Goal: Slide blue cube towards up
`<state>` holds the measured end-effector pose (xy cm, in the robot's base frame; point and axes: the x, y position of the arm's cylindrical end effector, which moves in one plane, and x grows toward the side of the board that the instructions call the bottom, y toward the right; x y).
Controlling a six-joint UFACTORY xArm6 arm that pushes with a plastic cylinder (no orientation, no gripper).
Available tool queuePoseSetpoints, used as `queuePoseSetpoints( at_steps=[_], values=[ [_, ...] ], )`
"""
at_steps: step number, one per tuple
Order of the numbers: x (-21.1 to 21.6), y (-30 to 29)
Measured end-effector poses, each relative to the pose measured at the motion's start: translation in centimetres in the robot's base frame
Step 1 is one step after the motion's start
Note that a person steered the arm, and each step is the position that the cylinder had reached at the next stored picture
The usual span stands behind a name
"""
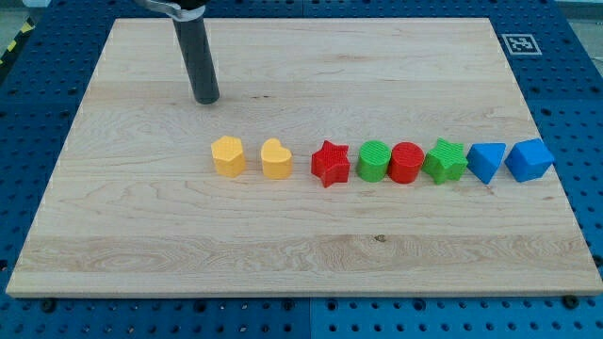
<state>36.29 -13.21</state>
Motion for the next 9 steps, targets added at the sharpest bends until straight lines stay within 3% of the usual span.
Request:
queuePoseSetpoints(
  at_steps=[2,4,8,9],
  values=[
    [0.5,3.2],
    [6.1,17.3],
    [6.4,28.2],
    [6.0,37.2]
  ],
)
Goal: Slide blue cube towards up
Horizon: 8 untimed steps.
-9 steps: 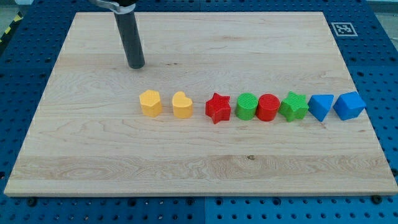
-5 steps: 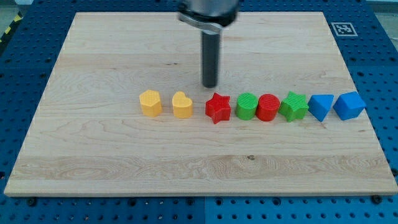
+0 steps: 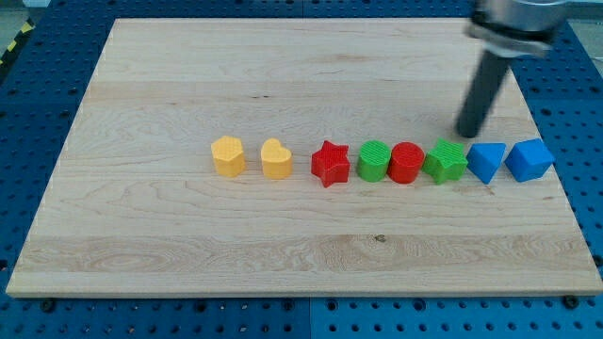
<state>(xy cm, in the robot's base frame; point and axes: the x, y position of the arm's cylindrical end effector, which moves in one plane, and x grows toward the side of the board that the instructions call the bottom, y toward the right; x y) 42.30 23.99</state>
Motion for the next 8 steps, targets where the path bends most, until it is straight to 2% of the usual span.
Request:
queuePoseSetpoints(
  at_steps=[1,2,4,5,6,8],
  values=[
    [0.1,9.6],
    [1.1,10.5],
    [9.5,9.6],
    [9.3,8.7],
    [7.8,5.7],
    [7.7,0.8]
  ],
)
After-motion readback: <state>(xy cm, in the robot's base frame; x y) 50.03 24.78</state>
